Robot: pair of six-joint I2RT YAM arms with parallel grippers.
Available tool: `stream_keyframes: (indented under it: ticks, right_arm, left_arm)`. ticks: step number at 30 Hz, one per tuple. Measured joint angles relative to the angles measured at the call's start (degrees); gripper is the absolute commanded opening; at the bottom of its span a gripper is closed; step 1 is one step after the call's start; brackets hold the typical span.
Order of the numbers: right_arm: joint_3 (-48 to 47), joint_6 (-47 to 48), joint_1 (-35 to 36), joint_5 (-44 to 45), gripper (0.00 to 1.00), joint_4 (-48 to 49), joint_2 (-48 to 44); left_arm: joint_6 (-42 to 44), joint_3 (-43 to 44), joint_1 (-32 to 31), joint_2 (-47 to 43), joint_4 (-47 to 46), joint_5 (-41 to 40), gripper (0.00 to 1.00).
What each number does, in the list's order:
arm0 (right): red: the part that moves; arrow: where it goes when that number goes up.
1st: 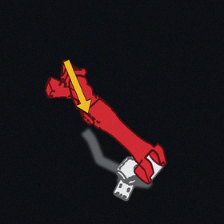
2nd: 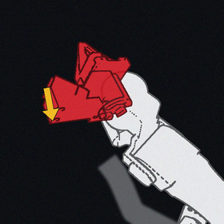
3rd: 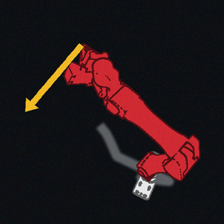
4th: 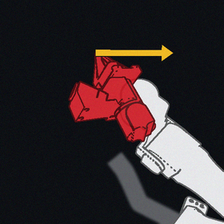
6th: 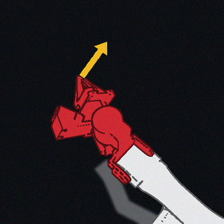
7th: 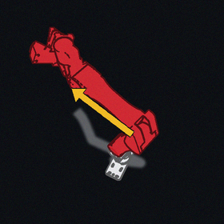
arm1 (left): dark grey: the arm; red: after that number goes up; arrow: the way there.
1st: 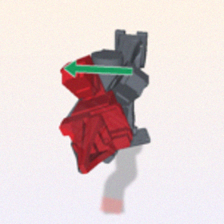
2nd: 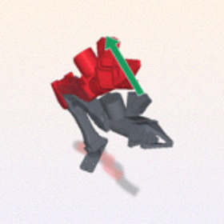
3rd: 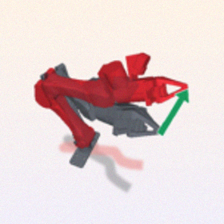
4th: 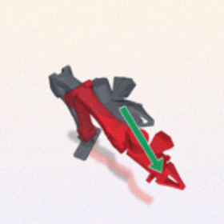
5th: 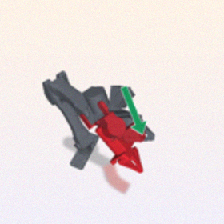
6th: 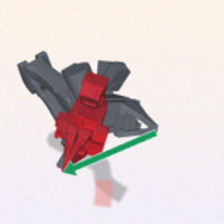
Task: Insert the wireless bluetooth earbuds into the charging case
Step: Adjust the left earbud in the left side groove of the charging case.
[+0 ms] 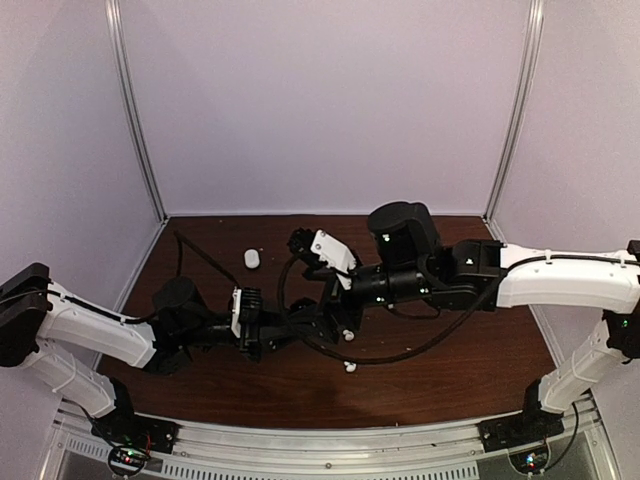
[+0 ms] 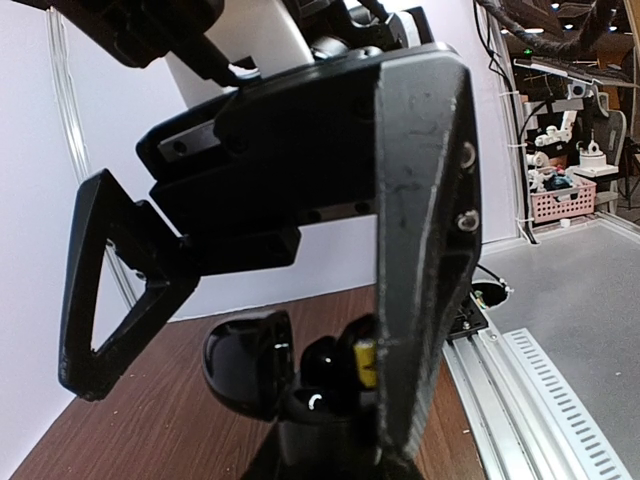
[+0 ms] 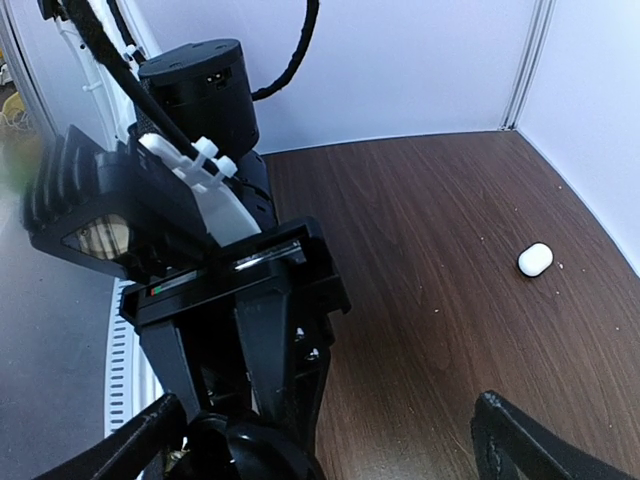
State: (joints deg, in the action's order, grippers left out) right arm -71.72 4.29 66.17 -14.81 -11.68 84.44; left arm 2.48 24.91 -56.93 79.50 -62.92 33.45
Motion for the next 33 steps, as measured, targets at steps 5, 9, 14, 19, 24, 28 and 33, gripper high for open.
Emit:
stream_keyframes:
  ticks: [5,9,14,19,24,28,33]
  right_arm:
    - [-0.15,-0.7,-0.63,-1.84,1.0,1.05,0.59]
    - [-0.15,-1.55,-1.05,-2.91,1.0,2.08,0.9]
    - [-0.15,-2.4,-2.25,-3.45,1.0,3.76,1.2]
    - [-0.15,-2.78,-2.43,-4.37,1.0,3.89,1.4]
    - [0.26,-2.64,-2.89,-8.09,1.0,5.95,1.16]
    - [2.1,-2.56,-2.95,-11.8,1.0,7.74,-0.74]
    - [2.69,-2.58,-3.1,-13.75,1.0,8.98,-4.72]
  left_arm:
    - [0.0,0.0,0.0,0.0,0.07,-0.02,0.04]
    - [0.0,0.0,0.0,0.0,0.07,0.02,0.04]
    - [0.13,0.0,-0.04,0.0,0.61,0.87,0.04]
    - [0.15,-0.02,-0.02,0.0,0.76,1.2,0.04]
    - [-0.9,-0.04,-0.09,0.0,-0.79,1.29,0.04]
    - [-2.23,-0.07,-0.09,0.02,-2.62,1.36,0.03]
    - [-3.96,-0.87,-0.07,0.11,-5.88,1.33,0.03]
